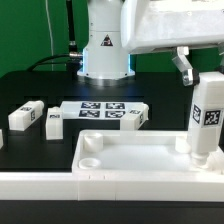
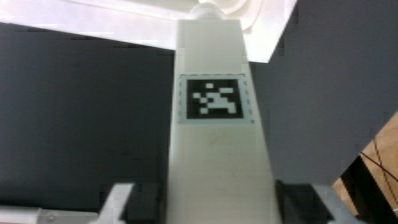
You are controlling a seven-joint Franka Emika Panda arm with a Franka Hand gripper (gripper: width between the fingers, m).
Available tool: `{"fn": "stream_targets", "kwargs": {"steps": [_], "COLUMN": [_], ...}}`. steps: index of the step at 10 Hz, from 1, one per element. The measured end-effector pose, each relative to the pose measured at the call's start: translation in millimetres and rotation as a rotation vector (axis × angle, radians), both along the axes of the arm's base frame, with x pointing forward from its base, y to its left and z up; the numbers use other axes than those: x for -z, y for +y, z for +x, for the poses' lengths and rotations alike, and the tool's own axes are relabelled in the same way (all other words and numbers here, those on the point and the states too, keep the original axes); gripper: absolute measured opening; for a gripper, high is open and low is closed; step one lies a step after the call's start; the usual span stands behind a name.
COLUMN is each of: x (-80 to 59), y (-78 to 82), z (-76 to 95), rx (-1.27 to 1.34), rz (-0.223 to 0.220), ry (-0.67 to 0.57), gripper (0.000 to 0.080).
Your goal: Assemble desk
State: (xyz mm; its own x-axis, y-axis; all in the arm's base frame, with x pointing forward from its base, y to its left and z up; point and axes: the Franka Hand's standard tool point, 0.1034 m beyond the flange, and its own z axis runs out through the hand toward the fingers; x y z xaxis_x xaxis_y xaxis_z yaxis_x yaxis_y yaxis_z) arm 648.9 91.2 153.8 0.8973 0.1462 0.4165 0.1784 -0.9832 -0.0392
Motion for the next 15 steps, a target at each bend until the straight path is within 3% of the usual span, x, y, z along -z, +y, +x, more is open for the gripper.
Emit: {"fn": "stream_targets", "kwargs": {"steps": [8, 15], "x": [14.5, 15.2], "y": [12.6, 14.3], "z": [-12.8, -10.2], "rx": [-0.021, -0.020], "rz": [-0.002, 0.001], "ry": [0.027, -0.013], "gripper": [0.0288, 0.0288]}}
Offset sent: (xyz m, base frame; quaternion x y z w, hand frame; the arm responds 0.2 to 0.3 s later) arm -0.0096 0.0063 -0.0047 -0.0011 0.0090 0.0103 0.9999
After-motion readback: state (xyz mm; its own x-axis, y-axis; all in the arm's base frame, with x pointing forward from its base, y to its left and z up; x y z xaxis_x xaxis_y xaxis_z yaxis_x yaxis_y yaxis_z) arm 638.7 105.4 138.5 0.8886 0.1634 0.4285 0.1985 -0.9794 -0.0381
